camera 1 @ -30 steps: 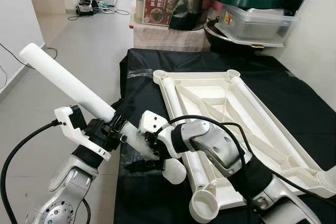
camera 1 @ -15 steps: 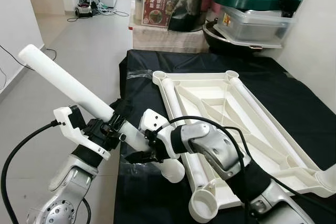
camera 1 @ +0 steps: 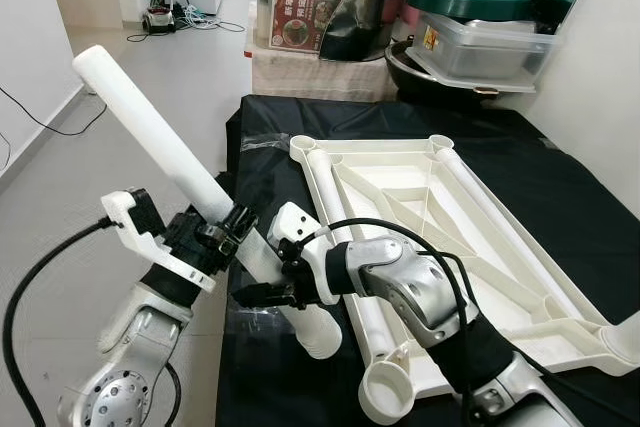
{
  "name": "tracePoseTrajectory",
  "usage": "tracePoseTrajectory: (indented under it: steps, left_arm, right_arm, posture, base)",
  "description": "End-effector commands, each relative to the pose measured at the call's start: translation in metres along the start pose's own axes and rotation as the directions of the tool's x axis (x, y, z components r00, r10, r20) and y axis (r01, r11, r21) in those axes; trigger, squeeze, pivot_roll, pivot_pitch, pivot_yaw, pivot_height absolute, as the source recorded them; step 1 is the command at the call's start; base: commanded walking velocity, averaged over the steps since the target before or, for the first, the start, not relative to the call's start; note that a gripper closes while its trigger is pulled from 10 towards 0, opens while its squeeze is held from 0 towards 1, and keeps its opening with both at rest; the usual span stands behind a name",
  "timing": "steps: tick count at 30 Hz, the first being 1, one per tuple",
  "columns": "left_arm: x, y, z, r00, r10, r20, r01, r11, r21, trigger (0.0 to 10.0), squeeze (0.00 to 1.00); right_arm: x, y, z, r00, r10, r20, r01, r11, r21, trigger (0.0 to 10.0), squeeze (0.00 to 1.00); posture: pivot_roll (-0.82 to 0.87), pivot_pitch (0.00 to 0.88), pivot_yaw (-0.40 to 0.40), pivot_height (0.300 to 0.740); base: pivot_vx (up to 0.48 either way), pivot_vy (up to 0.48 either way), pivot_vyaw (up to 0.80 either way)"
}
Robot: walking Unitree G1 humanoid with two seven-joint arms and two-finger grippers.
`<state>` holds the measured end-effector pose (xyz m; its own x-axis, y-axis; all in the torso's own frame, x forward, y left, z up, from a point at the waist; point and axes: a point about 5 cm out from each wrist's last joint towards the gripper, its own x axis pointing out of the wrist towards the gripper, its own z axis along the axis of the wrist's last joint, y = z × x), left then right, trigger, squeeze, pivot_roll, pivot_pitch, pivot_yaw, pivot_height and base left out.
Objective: Building children table
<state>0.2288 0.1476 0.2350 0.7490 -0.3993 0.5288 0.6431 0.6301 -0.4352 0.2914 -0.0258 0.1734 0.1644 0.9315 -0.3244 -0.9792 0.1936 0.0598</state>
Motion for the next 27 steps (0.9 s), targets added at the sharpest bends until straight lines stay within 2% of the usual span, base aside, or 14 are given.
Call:
tracePoseTrajectory:
  steps: [1, 2, 3, 5, 6, 7, 8, 9, 19, 22, 23, 25, 26, 27]
  left_arm:
    - [0.002, -0.015, 0.006, 0.996, -0.088, -0.030, 0.089, 0.996, 0.031, 10.0, 1.00]
    - [0.001, -0.020, 0.006, 0.987, -0.120, -0.107, 0.131, 0.986, 0.104, 10.0, 1.00]
    - [0.001, -0.020, 0.006, 0.987, -0.120, -0.107, 0.131, 0.986, 0.104, 10.0, 1.00]
    - [0.000, -0.028, 0.010, 0.959, -0.160, -0.235, 0.218, 0.944, 0.247, 10.0, 0.98]
    - [0.000, -0.028, 0.010, 0.959, -0.160, -0.235, 0.218, 0.944, 0.247, 10.0, 0.98]
    - [0.000, -0.031, 0.015, 0.952, -0.169, -0.255, 0.242, 0.927, 0.287, 10.0, 0.37]
    - [0.000, -0.031, 0.015, 0.952, -0.169, -0.255, 0.242, 0.927, 0.287, 10.0, 0.37]
    - [0.000, -0.034, 0.023, 0.950, -0.178, -0.258, 0.258, 0.913, 0.318, 10.0, 0.00]
    - [-0.011, -0.025, 0.034, 0.947, -0.042, -0.320, 0.200, 0.854, 0.479, 10.0, 0.00]
    - [-0.012, -0.015, 0.038, 0.960, 0.041, -0.276, 0.112, 0.850, 0.514, 10.0, 0.00]
    - [-0.012, -0.015, 0.038, 0.960, 0.041, -0.276, 0.112, 0.850, 0.514, 10.0, 0.00]
    - [-0.012, -0.001, 0.037, 0.957, 0.146, -0.251, 0.019, 0.830, 0.557, 10.0, 0.00]
    - [-0.012, -0.001, 0.037, 0.957, 0.146, -0.251, 0.019, 0.830, 0.557, 10.0, 0.00]
    - [-0.012, 0.008, 0.036, 0.948, 0.209, -0.241, -0.030, 0.811, 0.584, 10.0, 0.00]
  right_arm:
    - [-0.009, -0.010, -0.003, 0.998, -0.060, 0.004, 0.060, 0.997, 0.044, 0.0, 0.00]
    - [-0.013, -0.013, -0.003, 0.997, -0.073, 0.006, 0.073, 0.996, 0.047, 0.0, 0.00]
    - [-0.013, -0.013, -0.003, 0.997, -0.073, 0.006, 0.073, 0.996, 0.047, 0.0, 0.00]
    - [-0.024, -0.021, 0.000, 0.995, -0.098, 0.008, 0.098, 0.994, 0.053, 0.0, 0.00]
    - [-0.024, -0.021, 0.000, 0.995, -0.098, 0.008, 0.098, 0.994, 0.053, 0.0, 0.00]
    - [-0.030, -0.024, 0.001, 0.994, -0.111, 0.009, 0.111, 0.993, 0.050, 0.0, 0.00]
    - [-0.030, -0.024, 0.001, 0.994, -0.111, 0.009, 0.111, 0.993, 0.050, 0.0, 0.00]
    - [-0.036, -0.029, 0.003, 0.991, -0.132, 0.010, 0.131, 0.990, 0.047, 0.0, 0.00]
    - [-0.074, -0.058, 0.021, 0.956, -0.288, 0.060, 0.287, 0.957, 0.035, 0.0, 0.00]
    - [-0.097, -0.081, 0.039, 0.872, -0.456, 0.175, 0.443, 0.890, 0.109, 0.0, 0.00]
    - [-0.097, -0.081, 0.039, 0.872, -0.456, 0.175, 0.443, 0.890, 0.109, 0.0, 0.00]
    - [-0.110, -0.093, 0.050, 0.783, -0.560, 0.271, 0.519, 0.828, 0.213, 0.0, 0.00]
    - [-0.110, -0.093, 0.050, 0.783, -0.560, 0.271, 0.519, 0.828, 0.213, 0.0, 0.00]
    - [-0.116, -0.096, 0.054, 0.737, -0.598, 0.316, 0.533, 0.801, 0.272, 0.0, 0.00]
  posture:
    - [0.10, 0.000, -0.105, 0.740]
    - [0.10, 0.000, -0.101, 0.740]
    - [0.10, 0.000, -0.101, 0.740]
    - [0.10, 0.000, -0.102, 0.740]
    - [0.10, 0.000, -0.102, 0.740]
    - [0.10, 0.000, -0.099, 0.740]
    - [0.10, 0.000, -0.099, 0.740]
    - [0.10, 0.000, -0.099, 0.740]
    - [0.11, 0.000, -0.097, 0.740]
    - [0.10, 0.000, -0.084, 0.740]
    - [0.10, 0.000, -0.084, 0.740]
    - [0.09, 0.000, -0.076, 0.740]
    - [0.09, 0.000, -0.076, 0.740]
    - [0.08, 0.000, -0.072, 0.740]
  base:
    - [0.000, 0.000, 0.00]
    - [0.000, 0.000, 0.00]
    - [0.000, 0.000, 0.00]
    - [0.000, 0.000, 0.00]
    - [0.000, 0.000, 0.00]
    - [0.000, 0.000, 0.00]
    - [0.000, 0.000, 0.00]
    - [0.000, 0.000, 0.00]
    - [0.000, 0.000, 0.00]
    - [0.000, 0.000, 0.00]
    - [0.000, 0.000, 0.00]
    - [0.000, 0.000, 0.00]
    - [0.000, 0.000, 0.00]
    - [0.000, 0.000, 0.00]
